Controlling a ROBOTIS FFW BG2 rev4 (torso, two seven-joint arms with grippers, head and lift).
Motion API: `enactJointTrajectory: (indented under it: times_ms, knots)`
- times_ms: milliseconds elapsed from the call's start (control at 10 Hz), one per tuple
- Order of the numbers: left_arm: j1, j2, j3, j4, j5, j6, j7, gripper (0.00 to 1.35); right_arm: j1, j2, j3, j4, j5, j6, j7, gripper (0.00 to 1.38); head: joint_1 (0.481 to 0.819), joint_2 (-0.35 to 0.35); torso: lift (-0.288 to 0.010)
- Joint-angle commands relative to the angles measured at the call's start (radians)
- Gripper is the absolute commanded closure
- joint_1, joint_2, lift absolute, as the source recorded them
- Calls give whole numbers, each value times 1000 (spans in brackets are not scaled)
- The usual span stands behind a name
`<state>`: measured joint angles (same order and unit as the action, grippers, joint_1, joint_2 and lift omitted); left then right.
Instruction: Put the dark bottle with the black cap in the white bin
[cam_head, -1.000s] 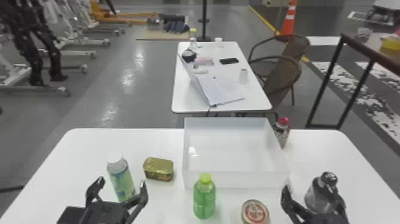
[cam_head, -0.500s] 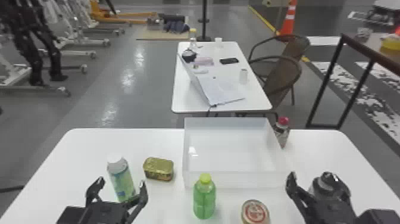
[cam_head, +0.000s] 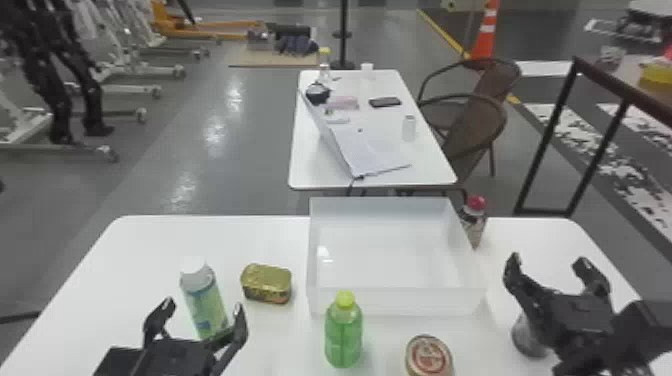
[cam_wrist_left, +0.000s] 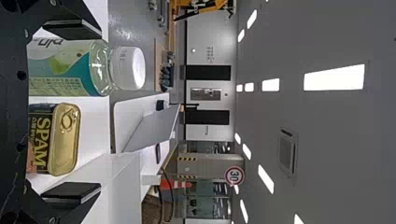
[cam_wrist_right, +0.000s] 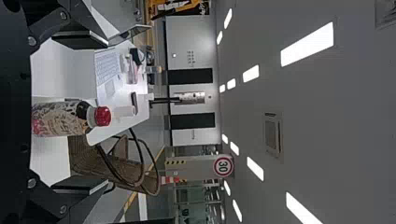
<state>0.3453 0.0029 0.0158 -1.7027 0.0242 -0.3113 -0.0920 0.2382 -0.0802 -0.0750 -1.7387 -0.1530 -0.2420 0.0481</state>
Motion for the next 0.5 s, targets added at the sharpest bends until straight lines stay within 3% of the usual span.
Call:
enactJointTrajectory:
  times_ms: [0, 400]
  knots:
    - [3, -1, 3, 0, 0, -2, 0, 153, 0, 0, -31, -18, 17, 24, -10, 254, 549, 0, -100]
    - [6, -5, 7, 0, 0, -3, 0, 151, 18, 0, -89, -30, 36, 36, -36, 254, 549, 0, -100]
